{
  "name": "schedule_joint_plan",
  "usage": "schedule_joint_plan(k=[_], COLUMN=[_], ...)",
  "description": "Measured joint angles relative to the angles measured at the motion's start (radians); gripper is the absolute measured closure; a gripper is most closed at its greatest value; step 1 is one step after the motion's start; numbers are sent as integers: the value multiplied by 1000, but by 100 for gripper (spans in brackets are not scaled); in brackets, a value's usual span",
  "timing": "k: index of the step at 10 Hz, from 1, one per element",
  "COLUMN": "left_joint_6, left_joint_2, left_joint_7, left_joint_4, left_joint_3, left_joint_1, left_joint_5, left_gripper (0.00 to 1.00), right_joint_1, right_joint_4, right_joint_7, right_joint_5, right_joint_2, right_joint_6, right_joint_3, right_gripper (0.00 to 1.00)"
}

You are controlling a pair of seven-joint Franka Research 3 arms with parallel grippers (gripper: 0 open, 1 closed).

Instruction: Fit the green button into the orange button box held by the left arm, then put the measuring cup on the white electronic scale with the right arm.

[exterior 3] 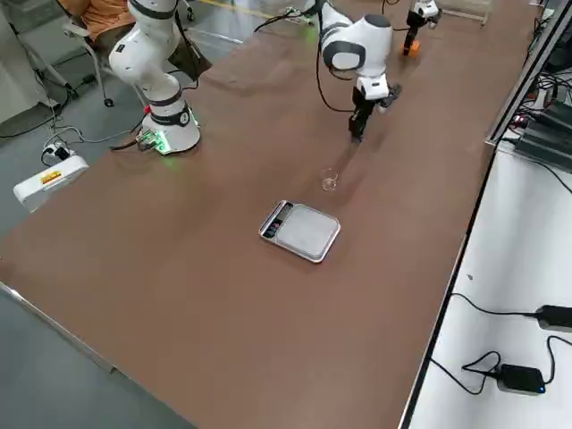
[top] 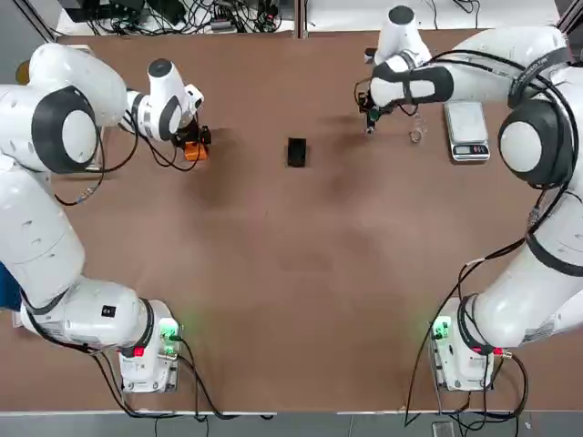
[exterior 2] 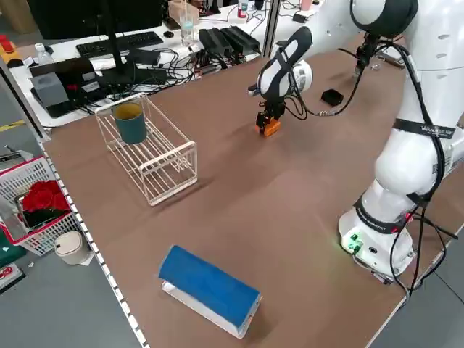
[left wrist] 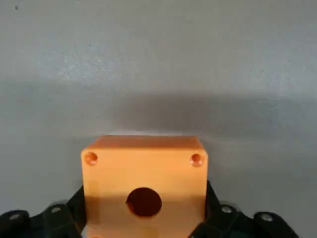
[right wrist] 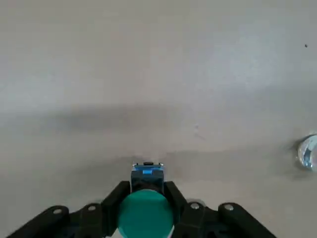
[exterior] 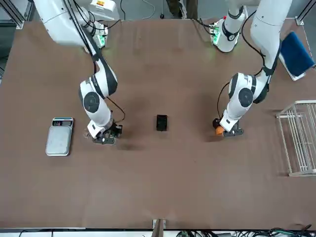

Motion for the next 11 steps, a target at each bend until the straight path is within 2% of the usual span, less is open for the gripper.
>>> schedule_joint_plan(k=[2,4,6,8,11], left_joint_6=[1,-49,-236,-385,-452], left_joint_2=[-4,-35,-67,-77,-66], left_joint_7=[0,-2,-3,-4,-4], left_joint_4=[20,59,180,310,399], left_joint_3=[0,-1,-3,-7,-12], left_joint_1=[1,1,1,1,0], left_joint_5=[0,0,-1,-39,-68], left_gripper=[14,14,14,14,14], right_joint_1=[7,60,164,259,355], right_joint_4=[148,234,311,402,489], right_joint_7=[82,184,276,336,405], right_joint_5=[0,1,0,-17,-98], right_joint_2=[-6,0,56,149,267], right_joint_6=[-155,-201,-215,-215,-211], right_joint_3=[67,99,101,97,78], right_gripper=[63,63,63,63,63])
